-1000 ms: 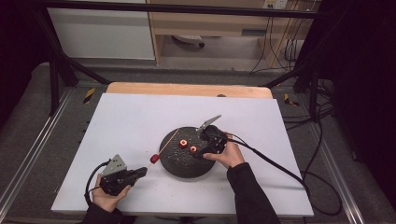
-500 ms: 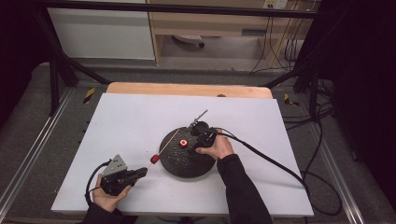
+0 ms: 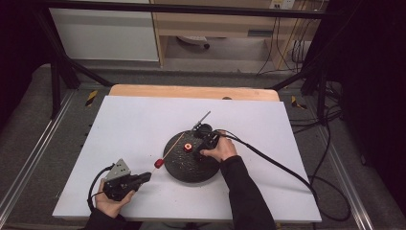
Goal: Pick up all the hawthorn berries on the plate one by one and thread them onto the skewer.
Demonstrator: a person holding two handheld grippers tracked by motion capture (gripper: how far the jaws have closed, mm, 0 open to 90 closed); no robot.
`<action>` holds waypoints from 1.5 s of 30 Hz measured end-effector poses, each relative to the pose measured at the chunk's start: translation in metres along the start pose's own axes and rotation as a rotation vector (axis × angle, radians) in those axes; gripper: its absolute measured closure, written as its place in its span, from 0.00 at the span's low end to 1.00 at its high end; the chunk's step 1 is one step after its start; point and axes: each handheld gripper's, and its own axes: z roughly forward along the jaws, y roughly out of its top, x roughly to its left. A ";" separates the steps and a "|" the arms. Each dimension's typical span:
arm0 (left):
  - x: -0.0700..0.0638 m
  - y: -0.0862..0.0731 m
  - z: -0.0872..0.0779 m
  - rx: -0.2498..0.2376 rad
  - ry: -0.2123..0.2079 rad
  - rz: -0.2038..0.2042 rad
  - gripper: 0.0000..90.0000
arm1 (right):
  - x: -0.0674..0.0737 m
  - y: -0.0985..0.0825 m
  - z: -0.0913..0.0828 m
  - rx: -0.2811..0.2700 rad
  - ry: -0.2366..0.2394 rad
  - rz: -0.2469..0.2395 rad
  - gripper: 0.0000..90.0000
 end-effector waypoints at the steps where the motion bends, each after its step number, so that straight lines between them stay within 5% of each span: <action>1: 0.000 0.000 0.000 0.000 0.000 0.000 0.99 | 0.000 0.000 0.000 0.003 0.003 0.002 0.63; 16: 0.000 0.000 0.000 -0.002 0.002 0.001 0.99 | -0.003 0.001 0.000 0.021 0.029 0.038 0.70; 35: -0.003 0.000 0.001 -0.006 0.006 0.011 0.99 | 0.007 -0.015 -0.032 -0.118 0.045 0.067 0.70; 45: -0.005 0.001 0.001 -0.009 0.005 0.015 0.99 | 0.009 -0.035 -0.048 -0.253 0.064 0.113 0.70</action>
